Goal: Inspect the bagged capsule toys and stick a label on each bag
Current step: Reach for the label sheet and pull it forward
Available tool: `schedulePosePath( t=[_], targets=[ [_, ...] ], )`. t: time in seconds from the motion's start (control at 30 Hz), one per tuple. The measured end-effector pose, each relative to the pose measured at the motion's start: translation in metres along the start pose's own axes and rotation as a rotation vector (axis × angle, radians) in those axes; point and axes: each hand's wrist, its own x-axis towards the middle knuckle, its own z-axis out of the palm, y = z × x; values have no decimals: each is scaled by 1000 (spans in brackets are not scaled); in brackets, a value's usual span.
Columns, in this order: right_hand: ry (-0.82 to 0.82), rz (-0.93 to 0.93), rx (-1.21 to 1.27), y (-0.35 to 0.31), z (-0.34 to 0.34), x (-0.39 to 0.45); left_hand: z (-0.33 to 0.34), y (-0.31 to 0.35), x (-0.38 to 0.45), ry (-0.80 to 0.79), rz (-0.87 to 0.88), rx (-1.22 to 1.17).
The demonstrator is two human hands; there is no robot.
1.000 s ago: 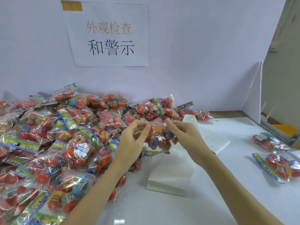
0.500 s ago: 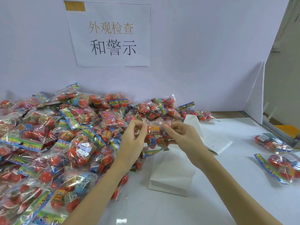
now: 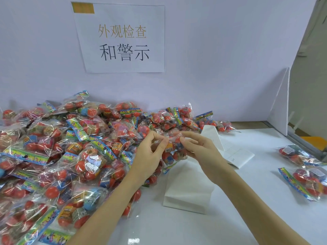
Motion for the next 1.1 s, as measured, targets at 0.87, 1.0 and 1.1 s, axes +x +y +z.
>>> schedulePosePath(
  t=[0.87, 1.0, 1.1],
  targets=[
    [-71, -151, -136, -14, -14, 1, -4, 2, -1, -23, 123, -22],
    [-82, -204, -224, -14, -23, 3, -3, 5, -2, -37, 115, -46],
    [-20, -384, -479, -10, -26, 3, -3, 6, -3, -26, 96, -43]
  ],
)
